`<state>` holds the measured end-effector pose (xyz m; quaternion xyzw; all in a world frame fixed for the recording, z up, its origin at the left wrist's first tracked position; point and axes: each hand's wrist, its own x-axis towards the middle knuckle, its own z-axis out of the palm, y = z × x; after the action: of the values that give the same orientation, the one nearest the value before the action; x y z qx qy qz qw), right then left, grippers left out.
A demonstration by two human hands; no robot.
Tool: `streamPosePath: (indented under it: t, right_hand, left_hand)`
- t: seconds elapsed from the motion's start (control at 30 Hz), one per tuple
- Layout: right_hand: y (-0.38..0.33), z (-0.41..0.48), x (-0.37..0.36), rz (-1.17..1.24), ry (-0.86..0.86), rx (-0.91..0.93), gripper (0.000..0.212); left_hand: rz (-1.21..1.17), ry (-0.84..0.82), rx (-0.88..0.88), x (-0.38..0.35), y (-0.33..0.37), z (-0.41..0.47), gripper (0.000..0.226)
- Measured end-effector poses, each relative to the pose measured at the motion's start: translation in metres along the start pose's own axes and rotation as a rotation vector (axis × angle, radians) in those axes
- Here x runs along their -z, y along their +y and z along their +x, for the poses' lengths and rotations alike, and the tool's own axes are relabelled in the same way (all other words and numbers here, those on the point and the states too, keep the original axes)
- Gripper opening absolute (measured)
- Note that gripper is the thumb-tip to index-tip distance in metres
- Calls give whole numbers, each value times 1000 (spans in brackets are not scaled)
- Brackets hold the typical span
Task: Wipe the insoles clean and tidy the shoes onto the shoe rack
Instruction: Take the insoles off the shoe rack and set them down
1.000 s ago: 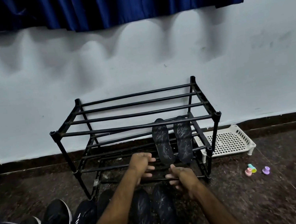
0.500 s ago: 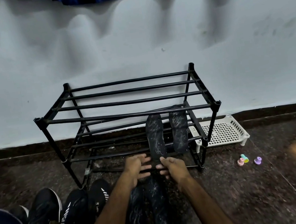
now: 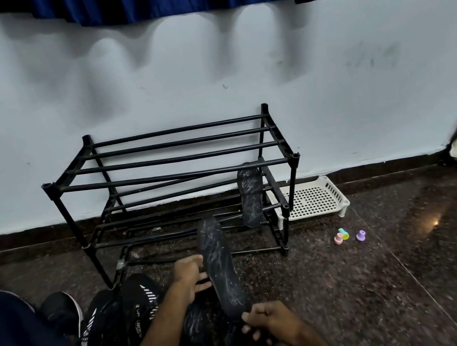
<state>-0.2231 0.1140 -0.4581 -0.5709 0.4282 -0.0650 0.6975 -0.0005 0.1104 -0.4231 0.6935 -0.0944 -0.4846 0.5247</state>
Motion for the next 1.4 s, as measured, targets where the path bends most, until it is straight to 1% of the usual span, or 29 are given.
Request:
streamPosePath:
  t: [0.07,0.17,0.27,0.37,0.57,0.67,0.8,0.97,1.03,1.07,1.17,1.23,1.3,1.4]
  right_hand:
    - [14,-8,12,-26,-42,-56,25]
    - [32,-20,28,-32,-56,-132,24]
    - [49,-25,42,7,5,-185,25]
    - [65,-15,54,65,81,-210,29]
    - [83,12,60,23,147,-297,32]
    - [92,24,58,13,188,-308,28]
    - [103,36,55,-17,198,-360,24]
    - [104,42,49,-117,202,-425,32]
    - [109,43,49,-155,236,-439,34]
    - [112,45,51,-185,227,-444,33]
    - [108,40,57,-245,198,-417,20]
    - [87,37,56,-253,192,-362,29]
    - [59,37,53,-171,207,-288,35]
    - [17,42,58,15,261,-115,33]
  left_hand:
    - [77,-42,34,-8,-9,-6,15]
    - [185,-95,73,-24,-28,-13,17]
    - [264,-164,110,-44,-47,-13,23]
    - [293,-213,162,-61,-60,-7,28]
    - [371,-207,181,-80,-78,22,26]
    - [435,-212,196,-79,-85,34,27]
    - [483,-250,251,-79,-97,42,20]
    - [563,-243,266,-81,-103,38,14]
    - [562,-233,247,-79,-100,38,20]
    - [557,-230,236,-77,-97,37,24]
    - [510,-215,199,-69,-84,34,31]
    - [453,-228,177,-65,-71,29,32]
    - [395,-257,148,-62,-53,24,32]
    - [285,-281,81,-60,-23,18,31]
